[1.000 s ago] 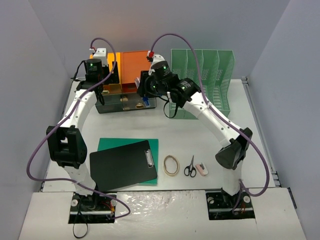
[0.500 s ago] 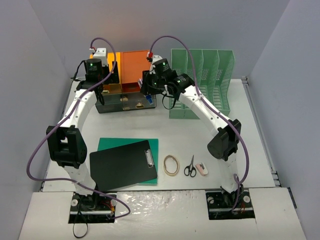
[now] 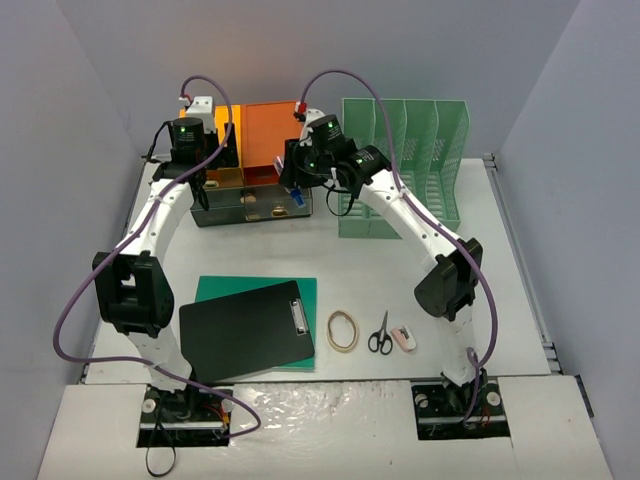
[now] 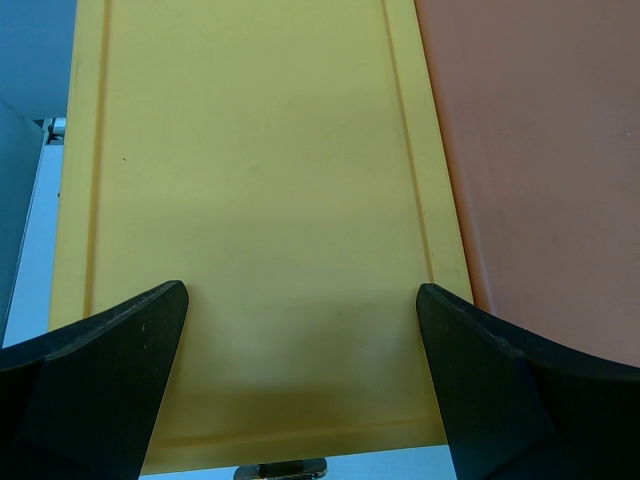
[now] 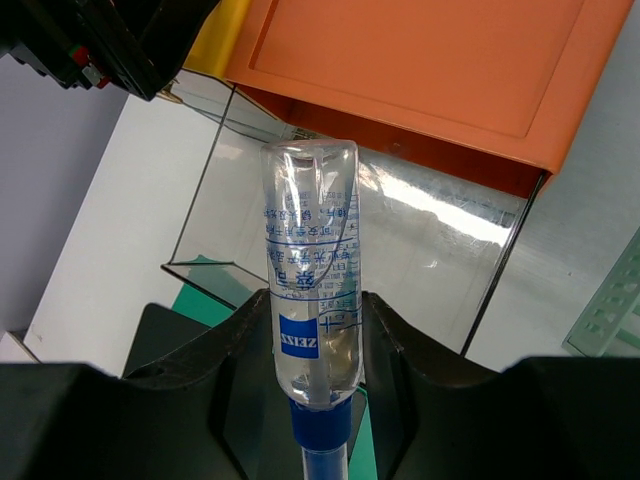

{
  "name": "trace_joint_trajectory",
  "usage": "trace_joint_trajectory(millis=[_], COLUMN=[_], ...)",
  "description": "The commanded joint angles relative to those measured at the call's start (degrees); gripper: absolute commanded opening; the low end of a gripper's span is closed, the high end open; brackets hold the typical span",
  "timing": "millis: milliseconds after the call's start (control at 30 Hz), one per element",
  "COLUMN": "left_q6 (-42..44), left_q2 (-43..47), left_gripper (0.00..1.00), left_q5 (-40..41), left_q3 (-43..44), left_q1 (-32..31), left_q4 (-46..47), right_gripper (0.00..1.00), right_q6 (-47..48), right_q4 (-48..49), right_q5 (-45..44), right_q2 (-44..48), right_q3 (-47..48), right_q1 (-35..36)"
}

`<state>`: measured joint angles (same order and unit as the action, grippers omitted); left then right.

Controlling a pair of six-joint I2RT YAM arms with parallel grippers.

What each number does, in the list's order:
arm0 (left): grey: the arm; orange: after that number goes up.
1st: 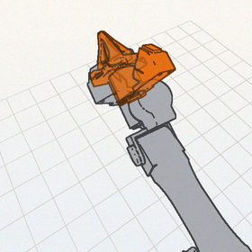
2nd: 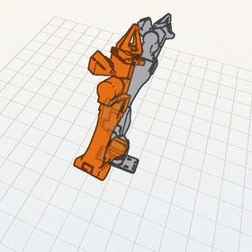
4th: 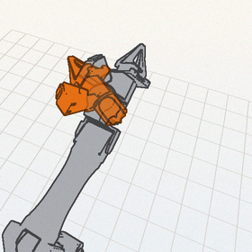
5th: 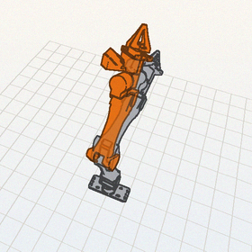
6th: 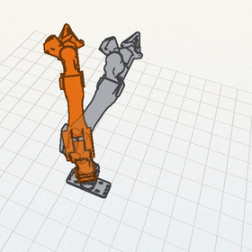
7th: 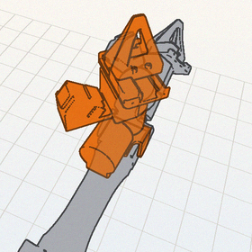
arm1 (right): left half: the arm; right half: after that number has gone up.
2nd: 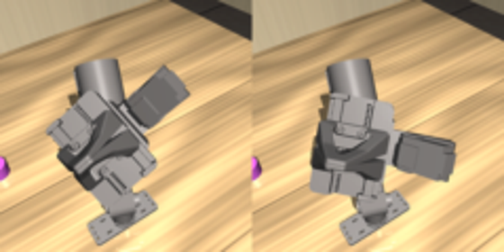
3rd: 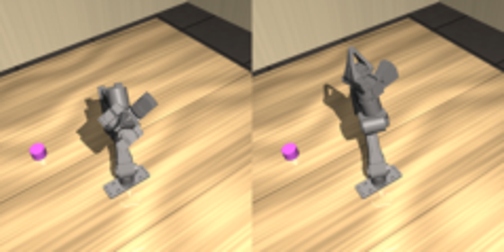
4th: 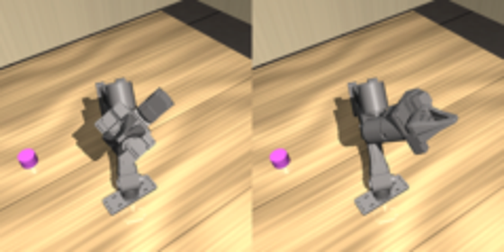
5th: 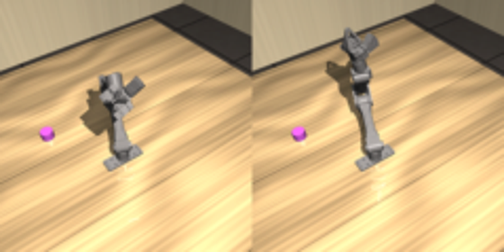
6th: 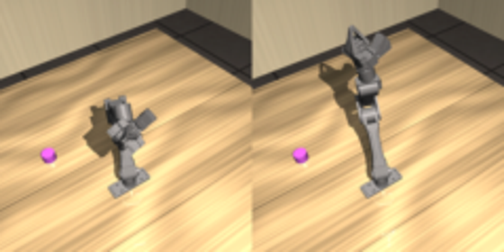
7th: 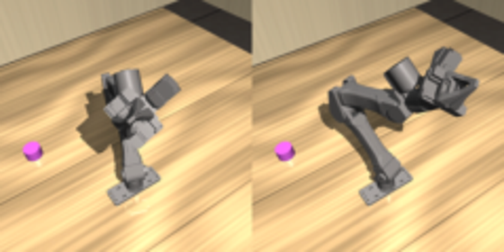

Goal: Organize the desk

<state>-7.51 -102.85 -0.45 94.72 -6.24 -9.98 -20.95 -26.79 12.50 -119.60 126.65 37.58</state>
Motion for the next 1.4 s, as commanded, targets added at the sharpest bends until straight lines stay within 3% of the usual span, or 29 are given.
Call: trace_joint_trajectory(millis=[0,667,1367], left_q6=[2.23,2.41,2.15], left_q2=[0.14,0.02,0.11], left_gripper=[0.97,0.97,0.97], left_q5=[-0.31,-0.08,-0.25], left_q3=[-2.53,-2.18,-3.02], left_q1=[0.09,0.09,0.09], left_q4=[-9.71,-9.97,-9.48], right_gripper=[0.0,0.0,0.0], right_q6=[0.15,-0.41,-1.17], right_q4=[3.03,2.53,2.76], right_q5=[1.74,2.3,-3.32], right_q2=[-0.43,-3.43,-11.42], right_q3=[1.79,2.55,9.9], right_q1=[0.09,0.03,1.09])
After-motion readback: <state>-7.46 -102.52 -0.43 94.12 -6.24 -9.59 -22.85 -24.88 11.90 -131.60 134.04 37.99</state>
